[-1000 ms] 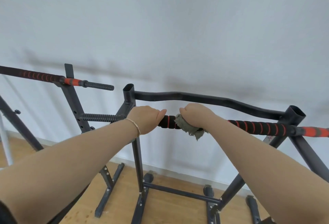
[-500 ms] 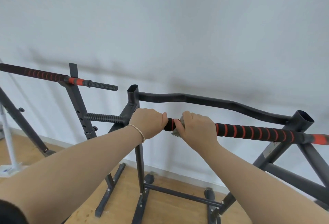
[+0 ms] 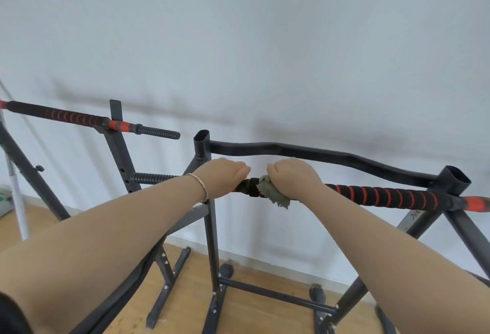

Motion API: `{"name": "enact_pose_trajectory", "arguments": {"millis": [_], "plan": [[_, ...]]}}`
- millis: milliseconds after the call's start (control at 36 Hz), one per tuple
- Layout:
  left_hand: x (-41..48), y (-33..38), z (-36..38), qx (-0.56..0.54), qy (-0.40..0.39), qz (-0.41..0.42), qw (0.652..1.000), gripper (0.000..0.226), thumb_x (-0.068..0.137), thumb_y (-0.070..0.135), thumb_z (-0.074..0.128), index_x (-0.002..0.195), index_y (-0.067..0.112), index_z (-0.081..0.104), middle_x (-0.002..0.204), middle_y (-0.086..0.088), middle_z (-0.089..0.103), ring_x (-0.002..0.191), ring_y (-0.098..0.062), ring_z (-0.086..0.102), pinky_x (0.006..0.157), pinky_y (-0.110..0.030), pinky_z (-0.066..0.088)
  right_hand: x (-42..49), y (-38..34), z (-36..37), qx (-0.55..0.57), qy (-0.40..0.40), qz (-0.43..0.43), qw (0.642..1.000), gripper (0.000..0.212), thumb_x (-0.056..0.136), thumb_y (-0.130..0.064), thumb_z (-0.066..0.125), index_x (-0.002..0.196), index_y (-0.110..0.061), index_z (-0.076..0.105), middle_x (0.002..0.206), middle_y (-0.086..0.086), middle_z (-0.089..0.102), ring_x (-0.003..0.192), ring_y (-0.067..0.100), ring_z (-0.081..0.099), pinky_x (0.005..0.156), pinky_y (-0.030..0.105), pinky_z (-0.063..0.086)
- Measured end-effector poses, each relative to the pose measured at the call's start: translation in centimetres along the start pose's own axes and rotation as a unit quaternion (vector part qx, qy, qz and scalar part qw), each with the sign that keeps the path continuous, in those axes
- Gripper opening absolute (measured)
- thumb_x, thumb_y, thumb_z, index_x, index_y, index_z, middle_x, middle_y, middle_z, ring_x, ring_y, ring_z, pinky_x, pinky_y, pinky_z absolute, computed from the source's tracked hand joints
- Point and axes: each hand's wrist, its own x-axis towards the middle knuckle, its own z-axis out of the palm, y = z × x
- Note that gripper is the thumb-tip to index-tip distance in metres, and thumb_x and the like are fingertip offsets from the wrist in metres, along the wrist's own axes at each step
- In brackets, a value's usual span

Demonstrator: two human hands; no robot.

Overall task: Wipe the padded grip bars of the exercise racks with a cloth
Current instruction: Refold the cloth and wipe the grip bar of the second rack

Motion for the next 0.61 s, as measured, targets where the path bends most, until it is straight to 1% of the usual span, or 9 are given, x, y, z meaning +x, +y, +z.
{"name": "enact_pose_trajectory", "arguments": {"millis": [83, 167, 222, 278, 389, 444, 500, 556, 611], "plan": [[0.0, -0.5, 0.1, -0.044, -0.087, -0.021, 0.995, 0.013, 0.091, 0.010, 0.046, 0.097, 0.015, 0.036, 0.079, -0.001, 0.057, 0.061, -0.025, 0.057, 0.053, -0.034, 0.042, -2.2, -1.3, 0.6, -0.054, 0.133, 0.021, 0.989, 0.008, 0.088, -0.016, 0.063, 0.089, -0.011, 0.057, 0.068, 0.001, 0.047, 0.053, 0.024, 0.045, 0.045, 0.028, 0.029], [0.4, 0.0, 0.5, -0.017, -0.109, -0.045, 0.993, 0.014, 0.091, 0.008, 0.045, 0.093, 0.014, 0.032, 0.070, -0.003, 0.046, 0.058, -0.021, 0.044, 0.054, -0.035, 0.039, -2.9, -2.6, 1.8, -0.016, 0.297, -0.058, 0.953, 0.014, 0.090, -0.020, 0.061, 0.082, -0.010, 0.064, 0.073, 0.004, 0.058, 0.060, 0.023, 0.053, 0.048, 0.032, 0.041], [0.4, 0.1, 0.6, -0.002, -0.093, -0.045, 0.995, 0.013, 0.095, 0.011, 0.044, 0.092, 0.016, 0.032, 0.070, -0.001, 0.037, 0.063, -0.023, 0.042, 0.057, -0.038, 0.040, -2.9, -3.7, 2.3, 0.015, 0.309, -0.068, 0.949, 0.030, 0.100, -0.026, 0.044, 0.086, -0.009, 0.065, 0.080, 0.005, 0.061, 0.067, 0.024, 0.055, 0.056, 0.037, 0.045], [0.2, 0.2, 0.8, 0.007, -0.082, -0.043, 0.996, 0.013, 0.095, 0.010, 0.044, 0.090, 0.015, 0.033, 0.069, -0.001, 0.037, 0.063, -0.022, 0.042, 0.056, -0.037, 0.040, -2.9, -4.7, 2.1, 0.058, 0.299, 0.017, 0.952, 0.041, 0.104, -0.036, 0.035, 0.084, -0.011, 0.061, 0.074, 0.003, 0.059, 0.061, 0.023, 0.052, 0.054, 0.036, 0.042], [-0.3, 0.8, 1.2, 0.030, -0.044, -0.066, 0.996, 0.016, 0.093, 0.009, 0.046, 0.086, 0.014, 0.033, 0.065, 0.000, 0.041, 0.058, -0.020, 0.044, 0.046, -0.032, 0.033, -2.7, -4.9, 2.8, 0.006, 0.351, 0.042, 0.935, 0.033, 0.097, -0.032, 0.051, 0.070, -0.015, 0.051, 0.058, -0.001, 0.044, 0.046, 0.020, 0.040, 0.043, 0.031, 0.034], [-0.4, 1.0, 1.3, 0.029, -0.033, -0.069, 0.997, 0.015, 0.093, 0.009, 0.045, 0.085, 0.014, 0.032, 0.063, 0.000, 0.040, 0.056, -0.021, 0.043, 0.044, -0.031, 0.030, -2.3, -4.9, 2.6, -0.046, 0.327, 0.045, 0.943, 0.026, 0.087, -0.023, 0.063, 0.066, -0.016, 0.048, 0.056, -0.002, 0.033, 0.042, 0.018, 0.034, 0.039, 0.026, 0.032], [-0.5, 1.0, 1.4, 0.029, -0.012, -0.070, 0.997, 0.015, 0.093, 0.009, 0.044, 0.085, 0.013, 0.032, 0.061, 0.000, 0.041, 0.051, -0.019, 0.038, 0.043, -0.030, 0.028, -1.5, -4.9, 1.8, -0.050, 0.254, 0.087, 0.962, 0.024, 0.079, -0.019, 0.068, 0.065, -0.016, 0.050, 0.054, -0.004, 0.027, 0.040, 0.017, 0.032, 0.040, 0.022, 0.029], [-0.6, 1.0, 1.6, 0.027, 0.009, -0.078, 0.997, 0.016, 0.093, 0.010, 0.043, 0.083, 0.014, 0.031, 0.058, 0.000, 0.039, 0.047, -0.019, 0.035, 0.042, -0.029, 0.027, -0.3, -4.7, 1.0, -0.036, 0.130, 0.093, 0.986, 0.017, 0.089, -0.021, 0.059, 0.075, -0.016, 0.050, 0.057, -0.004, 0.033, 0.049, 0.020, 0.040, 0.047, 0.027, 0.032], [-0.8, 1.3, 2.0, 0.023, 0.037, -0.086, 0.995, 0.020, 0.091, 0.011, 0.044, 0.080, 0.015, 0.028, 0.054, 0.000, 0.033, 0.043, -0.019, 0.029, 0.042, -0.027, 0.026, 1.3, -3.8, 0.2, 0.063, 0.018, 0.120, 0.991, 0.019, 0.096, -0.019, 0.041, 0.078, -0.014, 0.047, 0.070, 0.002, 0.053, 0.065, 0.026, 0.051, 0.058, 0.031, 0.037]]}}
